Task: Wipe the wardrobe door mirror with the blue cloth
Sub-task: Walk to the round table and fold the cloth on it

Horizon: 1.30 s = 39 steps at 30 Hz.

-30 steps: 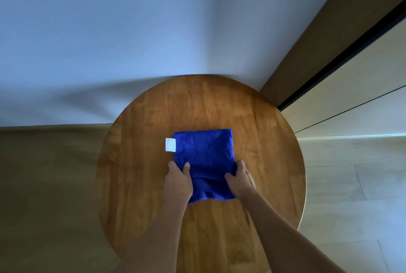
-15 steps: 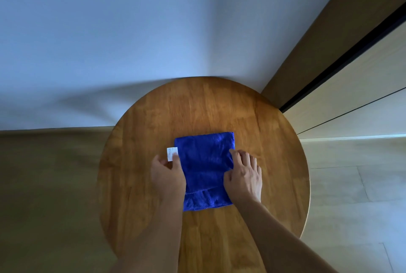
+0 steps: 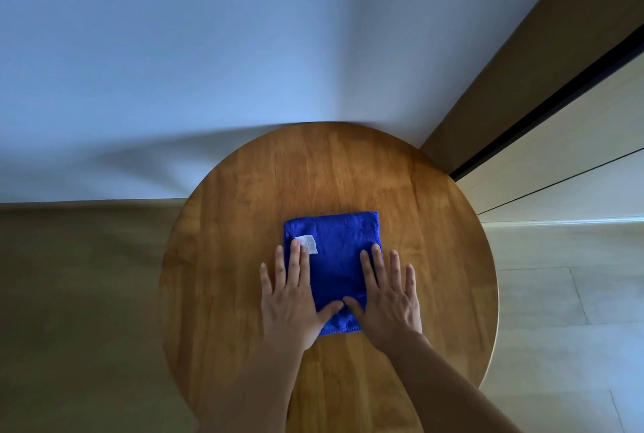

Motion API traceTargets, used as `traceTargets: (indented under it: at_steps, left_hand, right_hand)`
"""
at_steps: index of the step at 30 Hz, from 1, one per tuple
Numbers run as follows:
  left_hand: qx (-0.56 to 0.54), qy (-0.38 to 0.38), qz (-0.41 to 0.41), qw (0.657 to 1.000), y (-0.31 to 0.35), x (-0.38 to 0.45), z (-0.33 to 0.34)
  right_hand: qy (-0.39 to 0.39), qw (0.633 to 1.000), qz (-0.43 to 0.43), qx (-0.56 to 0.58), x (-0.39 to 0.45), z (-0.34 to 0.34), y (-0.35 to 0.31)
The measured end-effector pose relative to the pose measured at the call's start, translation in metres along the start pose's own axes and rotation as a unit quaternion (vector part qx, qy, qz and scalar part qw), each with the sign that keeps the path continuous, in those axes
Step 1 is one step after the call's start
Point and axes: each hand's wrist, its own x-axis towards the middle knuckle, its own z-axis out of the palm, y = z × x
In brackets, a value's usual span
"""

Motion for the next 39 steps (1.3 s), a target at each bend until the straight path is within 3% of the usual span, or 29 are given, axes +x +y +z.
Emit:
traceTargets:
  at_steps: [3, 8, 11, 15, 18, 20, 22, 23, 25, 26, 28, 32, 34, 36, 39]
  left_hand:
    - [0.001, 0.008, 0.019, 1.000, -0.004, -0.006, 0.001]
    - [0.017, 0.051, 0.108, 0.993, 0.005, -0.011, -0.003]
    - [-0.024, 0.031, 0.137, 0.990, 0.016, -0.020, -0.001]
    - [0.025, 0.007, 0.142, 0.989, 0.007, -0.021, 0.008]
    - [0.043, -0.024, 0.142, 0.989, 0.004, -0.018, 0.008]
    - [0.017, -0.034, 0.142, 0.989, 0.007, -0.018, 0.000]
    - [-0.046, 0.024, 0.141, 0.989, 0.009, -0.015, -0.016]
    - [-0.080, 0.089, 0.138, 0.983, 0.008, -0.013, -0.023]
    - [-0.136, 0.233, 0.088, 0.959, 0.006, -0.004, -0.032]
    - [-0.156, 0.263, 0.041, 0.951, 0.005, 0.001, -0.035]
    - [-0.160, 0.228, -0.010, 0.960, 0.003, 0.008, -0.037]
    - [-0.102, 0.040, 0.011, 0.994, 0.005, 0.011, -0.023]
    - [-0.087, 0.007, 0.001, 0.996, 0.006, 0.007, -0.015]
    - [-0.067, 0.013, -0.008, 0.998, 0.006, 0.001, -0.011]
    - [-0.064, 0.118, 0.038, 0.990, 0.001, -0.012, -0.016]
  right_hand:
    - [0.000, 1.000, 0.011, -0.004, -0.006, 0.002, -0.003]
    - [0.135, 0.987, -0.082, 0.021, -0.015, -0.015, -0.011]
    - [0.090, 0.993, -0.072, 0.033, -0.024, -0.006, -0.018]
    - [-0.030, 0.998, -0.054, 0.019, -0.024, 0.012, -0.018]
    - [-0.021, 0.998, -0.063, 0.010, -0.022, 0.011, -0.014]
    - [0.026, 0.997, -0.068, 0.032, -0.018, 0.000, -0.011]
    - [0.109, 0.990, -0.057, 0.072, -0.010, -0.011, -0.009]
    - [0.157, 0.983, -0.045, 0.086, -0.004, -0.016, -0.006]
    - [0.147, 0.985, -0.011, 0.088, 0.009, -0.025, 0.000]
    - [0.126, 0.988, 0.001, 0.087, 0.015, -0.025, 0.004]
    - [0.096, 0.992, 0.013, 0.083, 0.025, -0.024, 0.012]
    - [0.034, 0.994, 0.023, 0.101, 0.022, -0.020, 0.017]
    - [0.037, 0.993, 0.037, 0.108, 0.014, -0.017, 0.015]
    - [0.088, 0.987, 0.065, 0.122, 0.004, -0.013, 0.014]
    - [0.152, 0.973, 0.087, 0.150, -0.018, -0.010, 0.010]
